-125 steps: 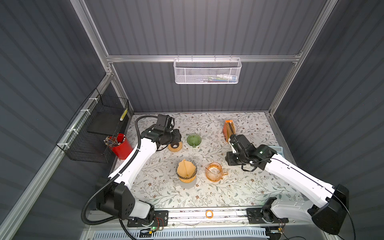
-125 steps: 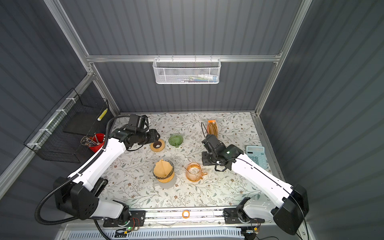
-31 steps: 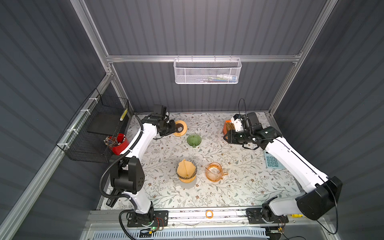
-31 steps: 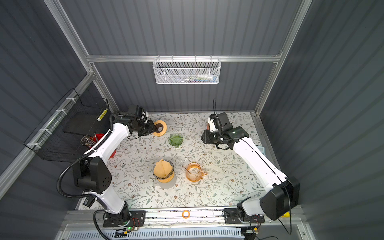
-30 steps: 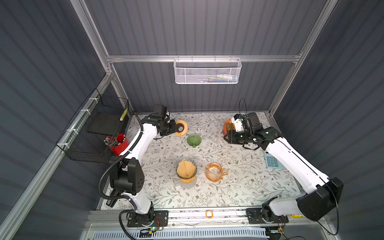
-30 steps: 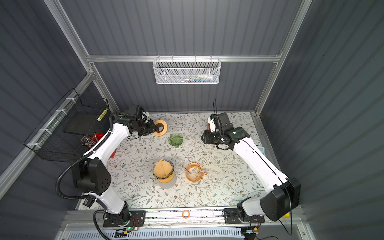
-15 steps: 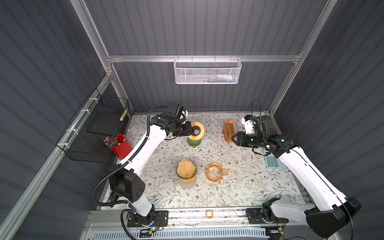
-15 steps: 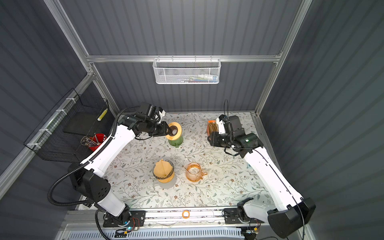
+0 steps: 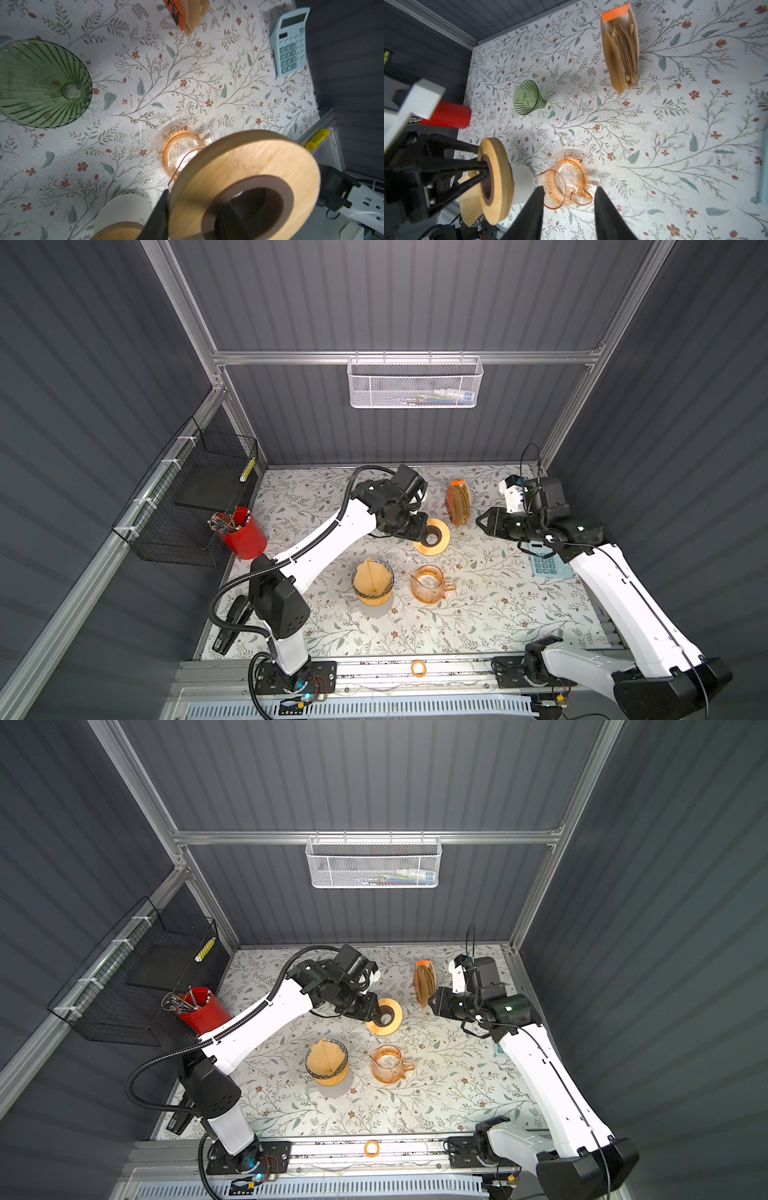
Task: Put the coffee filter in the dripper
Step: 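Lift the wooden ring with the left gripper and carry it over the pink pitcher, then lower the wooden ring onto the pink pitcher's mouth with the left gripper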
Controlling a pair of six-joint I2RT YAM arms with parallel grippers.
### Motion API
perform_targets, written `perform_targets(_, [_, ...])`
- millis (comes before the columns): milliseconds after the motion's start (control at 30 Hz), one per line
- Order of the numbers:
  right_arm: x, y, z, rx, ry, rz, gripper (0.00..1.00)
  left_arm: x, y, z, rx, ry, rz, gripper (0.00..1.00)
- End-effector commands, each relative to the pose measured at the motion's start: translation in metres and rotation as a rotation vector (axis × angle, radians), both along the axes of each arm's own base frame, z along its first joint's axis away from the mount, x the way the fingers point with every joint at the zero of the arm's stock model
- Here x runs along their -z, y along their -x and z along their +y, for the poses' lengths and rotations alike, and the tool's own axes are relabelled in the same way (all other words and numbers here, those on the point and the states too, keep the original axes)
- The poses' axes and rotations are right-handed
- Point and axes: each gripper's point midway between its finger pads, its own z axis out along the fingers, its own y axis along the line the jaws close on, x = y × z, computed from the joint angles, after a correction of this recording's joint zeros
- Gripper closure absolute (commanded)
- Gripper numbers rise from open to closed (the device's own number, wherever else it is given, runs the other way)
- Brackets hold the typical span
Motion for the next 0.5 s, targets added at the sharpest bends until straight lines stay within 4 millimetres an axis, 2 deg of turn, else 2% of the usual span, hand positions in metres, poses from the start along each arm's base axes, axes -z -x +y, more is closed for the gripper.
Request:
perform_targets(0, [0.002,0.005,-0.001,-0.003,-0.015,0.018,0.58,0.005,0.007,0.004,0.027,-0.070,-0.002,0.76])
perform_targets(267, [0.007,0.005,0.001,-0.011,-0.032,0.028,0.58,0.034,0.026,0.001,0.058,-0.140,0.064,0.76])
perform_targets(467, [0.009,0.005,0.003,-0.017,-0.041,0.031,0.58,0.050,0.030,0.000,0.067,-0.172,0.090,0.76])
